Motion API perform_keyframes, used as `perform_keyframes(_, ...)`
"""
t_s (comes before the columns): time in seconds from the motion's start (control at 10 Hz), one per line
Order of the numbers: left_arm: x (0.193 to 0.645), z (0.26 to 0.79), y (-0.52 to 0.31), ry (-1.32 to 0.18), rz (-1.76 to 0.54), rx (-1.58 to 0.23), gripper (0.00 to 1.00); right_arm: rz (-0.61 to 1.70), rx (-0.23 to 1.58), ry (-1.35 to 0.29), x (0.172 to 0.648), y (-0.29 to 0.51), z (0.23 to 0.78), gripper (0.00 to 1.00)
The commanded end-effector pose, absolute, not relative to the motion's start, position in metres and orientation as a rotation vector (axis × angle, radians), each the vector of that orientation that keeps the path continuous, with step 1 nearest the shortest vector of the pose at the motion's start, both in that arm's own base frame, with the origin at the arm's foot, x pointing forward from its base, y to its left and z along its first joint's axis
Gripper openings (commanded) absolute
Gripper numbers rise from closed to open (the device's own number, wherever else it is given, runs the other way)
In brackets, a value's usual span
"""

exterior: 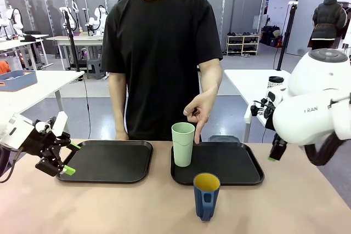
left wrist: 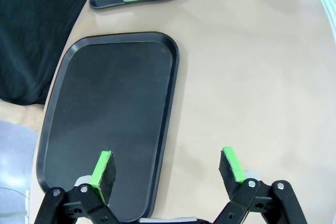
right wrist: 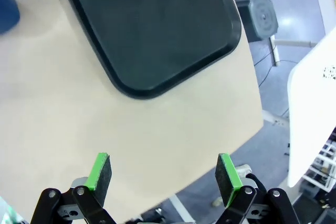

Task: Sort and store the cups by type.
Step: Pick up the Handle plastic cup and place it into the empty Flat Tray.

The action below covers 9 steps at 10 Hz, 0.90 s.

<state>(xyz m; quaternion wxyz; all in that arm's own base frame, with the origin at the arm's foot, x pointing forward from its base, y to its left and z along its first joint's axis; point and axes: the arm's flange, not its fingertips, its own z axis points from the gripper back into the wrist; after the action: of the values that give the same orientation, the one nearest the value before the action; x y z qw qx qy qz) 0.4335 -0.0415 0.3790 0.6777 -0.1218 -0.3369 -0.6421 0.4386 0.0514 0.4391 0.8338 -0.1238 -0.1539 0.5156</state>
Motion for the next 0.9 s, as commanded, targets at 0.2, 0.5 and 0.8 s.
perform_keyframes(0.2,0.437,0.378,-0.043,-0.768,-1.438,-0.273,1.0,1.234,-0.293,-0.291,0.443,0.052,0.439,1.0)
perform_keyframes(0.5,0.437,0.378,-0.043,-0.768,-1.438,-0.273,1.0,1.177,-0.282,-0.302,0.44,0.053,0.439,1.0)
perform_keyframes(0.8,0.437,0.378,-0.043,-0.768,-1.438,-0.273,1.0,1.189,-0.339,-0.19,0.44,0.047,0.426,1.0)
